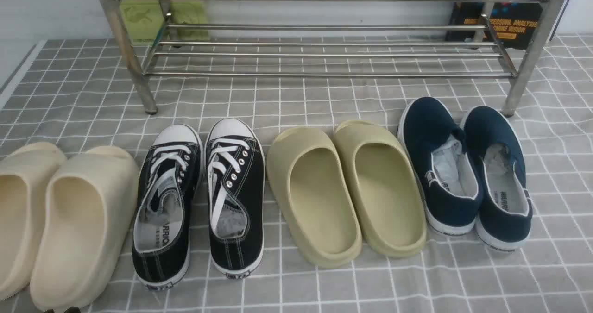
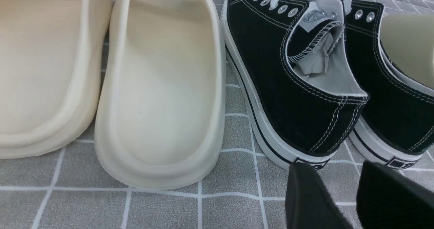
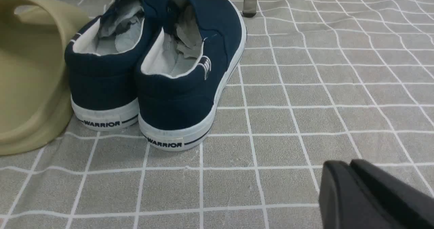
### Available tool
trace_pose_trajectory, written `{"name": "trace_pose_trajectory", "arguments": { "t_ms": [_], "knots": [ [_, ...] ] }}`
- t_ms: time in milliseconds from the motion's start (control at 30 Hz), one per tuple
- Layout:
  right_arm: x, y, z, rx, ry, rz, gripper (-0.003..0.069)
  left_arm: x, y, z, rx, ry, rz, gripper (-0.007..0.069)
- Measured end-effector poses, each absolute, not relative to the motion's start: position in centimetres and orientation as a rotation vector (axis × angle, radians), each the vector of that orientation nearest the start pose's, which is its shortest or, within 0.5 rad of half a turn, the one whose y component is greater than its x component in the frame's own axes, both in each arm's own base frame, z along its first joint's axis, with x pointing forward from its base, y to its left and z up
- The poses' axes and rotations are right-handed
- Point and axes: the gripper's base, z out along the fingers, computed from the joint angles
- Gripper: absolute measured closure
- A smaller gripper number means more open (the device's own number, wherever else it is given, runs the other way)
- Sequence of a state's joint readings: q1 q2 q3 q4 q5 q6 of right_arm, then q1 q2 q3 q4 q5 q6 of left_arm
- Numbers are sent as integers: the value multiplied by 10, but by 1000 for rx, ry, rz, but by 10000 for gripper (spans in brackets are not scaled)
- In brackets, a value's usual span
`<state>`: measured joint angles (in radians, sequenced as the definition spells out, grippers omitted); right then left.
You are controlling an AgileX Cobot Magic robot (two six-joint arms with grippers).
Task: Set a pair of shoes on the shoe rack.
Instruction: Use the right arm to grab the shoe closest to it
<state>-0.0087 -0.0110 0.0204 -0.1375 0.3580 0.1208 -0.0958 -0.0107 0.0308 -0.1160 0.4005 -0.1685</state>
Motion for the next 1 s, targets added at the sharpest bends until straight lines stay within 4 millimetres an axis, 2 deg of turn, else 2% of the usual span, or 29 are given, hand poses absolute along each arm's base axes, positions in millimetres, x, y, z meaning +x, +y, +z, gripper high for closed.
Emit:
{"name": "trace_pose_trajectory", "arguments": {
  "t_ms": [1000],
  "knots": [
    [53, -5, 175, 31, 1847, -62, 549, 51, -9, 168, -141, 1907, -294, 386]
  ]
}}
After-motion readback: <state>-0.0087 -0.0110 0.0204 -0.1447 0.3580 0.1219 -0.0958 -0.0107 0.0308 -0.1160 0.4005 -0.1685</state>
